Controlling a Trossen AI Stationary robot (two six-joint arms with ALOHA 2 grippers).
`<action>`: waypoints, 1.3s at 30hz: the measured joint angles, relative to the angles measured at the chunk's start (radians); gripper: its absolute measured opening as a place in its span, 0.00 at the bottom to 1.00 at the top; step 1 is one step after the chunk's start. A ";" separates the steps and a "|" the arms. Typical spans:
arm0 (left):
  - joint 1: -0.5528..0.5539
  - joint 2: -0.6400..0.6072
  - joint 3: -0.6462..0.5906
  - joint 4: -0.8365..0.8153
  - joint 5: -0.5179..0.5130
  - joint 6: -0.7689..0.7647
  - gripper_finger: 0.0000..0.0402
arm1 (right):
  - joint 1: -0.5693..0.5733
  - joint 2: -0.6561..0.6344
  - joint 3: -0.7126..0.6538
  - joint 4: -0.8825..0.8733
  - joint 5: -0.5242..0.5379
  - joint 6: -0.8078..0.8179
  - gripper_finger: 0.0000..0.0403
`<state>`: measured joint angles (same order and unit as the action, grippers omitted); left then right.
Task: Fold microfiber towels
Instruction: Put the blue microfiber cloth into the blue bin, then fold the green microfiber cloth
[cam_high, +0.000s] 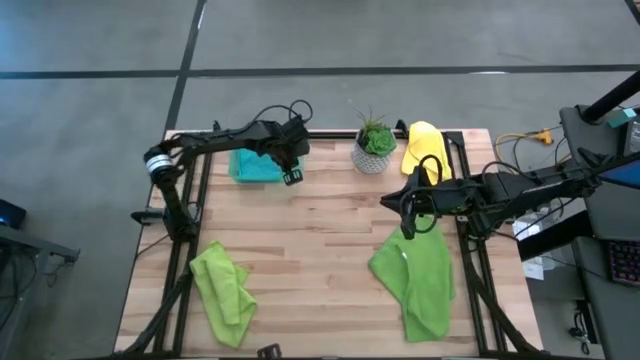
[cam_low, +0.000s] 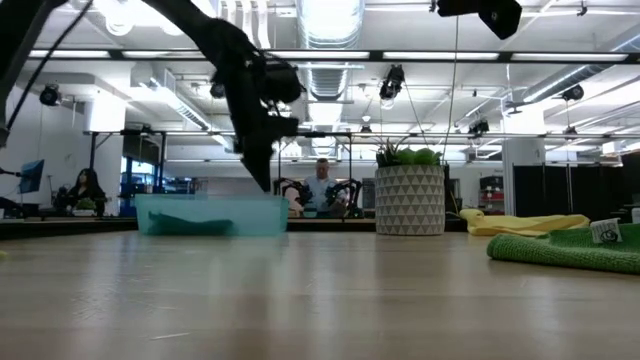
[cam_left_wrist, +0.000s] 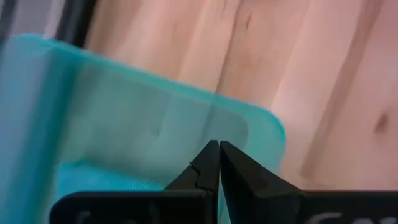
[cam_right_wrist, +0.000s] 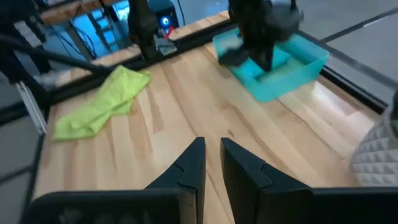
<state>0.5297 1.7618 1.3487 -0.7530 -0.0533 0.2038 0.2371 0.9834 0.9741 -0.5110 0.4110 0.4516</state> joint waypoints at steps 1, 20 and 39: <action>0.000 -0.030 0.000 -0.020 -0.003 -0.022 0.00 | -0.001 0.000 0.000 -0.008 0.000 -0.020 0.11; -0.388 -0.520 -0.360 0.576 0.261 -0.703 0.00 | 0.044 -0.007 -0.290 -0.173 -0.363 0.344 0.32; -0.609 -0.520 -0.522 1.047 0.249 -0.800 0.00 | 0.053 0.161 -0.452 0.000 -0.366 0.543 0.49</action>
<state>-0.0795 1.2415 0.8267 0.2935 0.1959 -0.5964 0.2897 1.1443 0.5222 -0.5106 0.0448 0.9951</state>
